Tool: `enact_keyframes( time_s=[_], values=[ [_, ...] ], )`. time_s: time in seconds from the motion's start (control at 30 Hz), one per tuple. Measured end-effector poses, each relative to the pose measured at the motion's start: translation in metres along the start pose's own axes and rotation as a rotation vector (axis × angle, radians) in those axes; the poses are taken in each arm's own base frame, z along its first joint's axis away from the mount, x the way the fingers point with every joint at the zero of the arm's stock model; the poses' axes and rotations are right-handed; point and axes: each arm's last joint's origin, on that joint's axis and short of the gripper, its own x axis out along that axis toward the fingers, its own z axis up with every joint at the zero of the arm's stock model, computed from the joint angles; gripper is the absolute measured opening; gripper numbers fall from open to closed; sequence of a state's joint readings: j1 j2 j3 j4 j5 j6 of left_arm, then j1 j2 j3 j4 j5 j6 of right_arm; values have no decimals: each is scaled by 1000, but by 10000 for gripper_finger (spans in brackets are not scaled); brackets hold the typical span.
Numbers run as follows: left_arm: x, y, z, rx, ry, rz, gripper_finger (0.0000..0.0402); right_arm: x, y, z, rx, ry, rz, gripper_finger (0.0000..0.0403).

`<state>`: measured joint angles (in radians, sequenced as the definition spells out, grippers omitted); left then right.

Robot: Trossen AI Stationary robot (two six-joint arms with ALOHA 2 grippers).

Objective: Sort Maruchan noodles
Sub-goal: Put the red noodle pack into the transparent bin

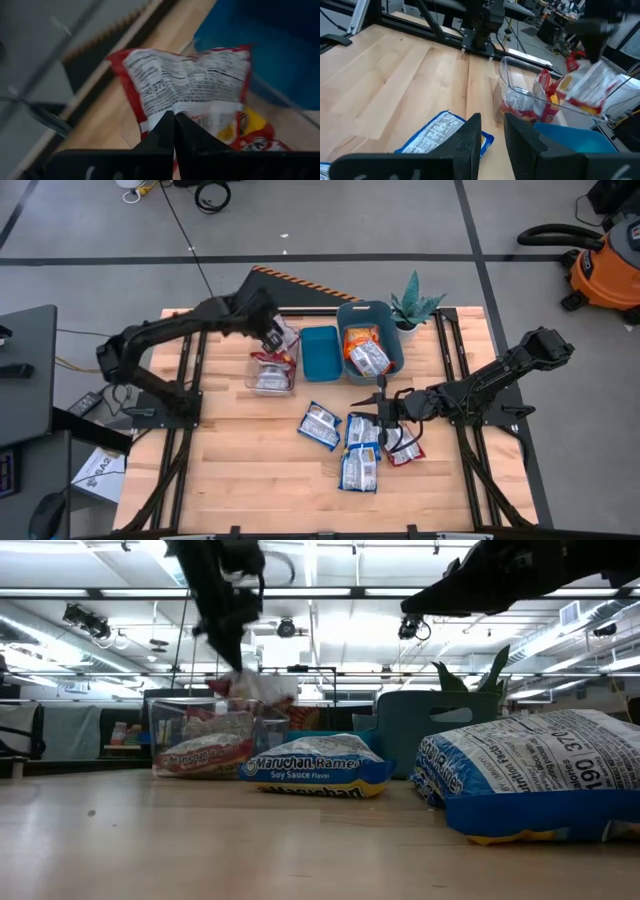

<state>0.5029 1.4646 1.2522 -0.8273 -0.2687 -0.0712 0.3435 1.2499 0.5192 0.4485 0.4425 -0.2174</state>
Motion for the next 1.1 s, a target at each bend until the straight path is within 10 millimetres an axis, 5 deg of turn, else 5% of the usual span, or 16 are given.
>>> enact_keyframes(
  time_s=[0.1,0.27,0.43,0.6,0.77,0.9,1.1],
  values=[
    [25,11,-2,-45,105,-94,5,0,0,0,-2,3,2,90],
    [64,2,-5,-43,237,-186,14,0,1,-2,10,20,5,90],
    [79,-10,-9,61,288,-119,80,0,1,-3,9,28,7,90],
    [61,-9,1,96,280,-77,157,0,1,-5,15,45,5,90],
    [23,-16,26,108,196,-89,188,-1,4,-7,64,69,11,90],
    [1,-48,33,258,100,-198,186,-6,12,-10,155,171,1,87],
    [-7,-102,19,489,-2,-296,175,-11,27,-1,235,490,-29,83]
  ],
)
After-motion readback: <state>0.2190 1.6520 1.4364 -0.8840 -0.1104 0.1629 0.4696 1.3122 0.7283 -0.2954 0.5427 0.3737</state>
